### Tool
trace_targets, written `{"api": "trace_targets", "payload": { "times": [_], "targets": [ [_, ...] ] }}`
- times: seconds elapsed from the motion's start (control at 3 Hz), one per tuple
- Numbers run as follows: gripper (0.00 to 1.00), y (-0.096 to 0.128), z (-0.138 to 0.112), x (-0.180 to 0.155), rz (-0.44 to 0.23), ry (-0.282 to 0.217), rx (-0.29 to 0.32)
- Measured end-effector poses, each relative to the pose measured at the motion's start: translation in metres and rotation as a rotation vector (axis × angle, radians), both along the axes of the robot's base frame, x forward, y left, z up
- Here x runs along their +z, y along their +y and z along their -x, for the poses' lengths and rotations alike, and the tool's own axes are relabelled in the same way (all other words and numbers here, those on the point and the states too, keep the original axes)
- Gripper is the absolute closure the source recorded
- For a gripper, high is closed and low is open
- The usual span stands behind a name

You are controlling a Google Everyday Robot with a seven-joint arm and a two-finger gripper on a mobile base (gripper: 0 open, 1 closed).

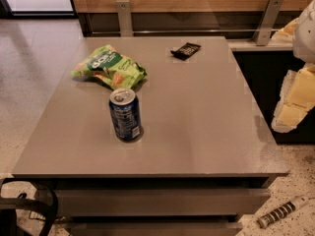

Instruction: Knock pepsi can over

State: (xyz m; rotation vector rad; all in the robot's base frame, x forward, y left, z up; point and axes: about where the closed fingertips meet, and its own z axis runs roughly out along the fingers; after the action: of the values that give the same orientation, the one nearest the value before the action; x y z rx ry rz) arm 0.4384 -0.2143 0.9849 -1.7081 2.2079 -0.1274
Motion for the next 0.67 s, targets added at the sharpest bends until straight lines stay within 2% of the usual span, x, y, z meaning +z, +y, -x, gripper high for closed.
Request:
{"api": "trace_targets", "payload": {
  "times": [0.33, 0.67],
  "targets": [
    [0.0, 0.0, 0.0, 0.0001, 0.0, 0.0, 0.0],
    [0.0, -0.0008, -0.0052, -0.0009, -0.05, -0.003, 0.003]
  ]
}}
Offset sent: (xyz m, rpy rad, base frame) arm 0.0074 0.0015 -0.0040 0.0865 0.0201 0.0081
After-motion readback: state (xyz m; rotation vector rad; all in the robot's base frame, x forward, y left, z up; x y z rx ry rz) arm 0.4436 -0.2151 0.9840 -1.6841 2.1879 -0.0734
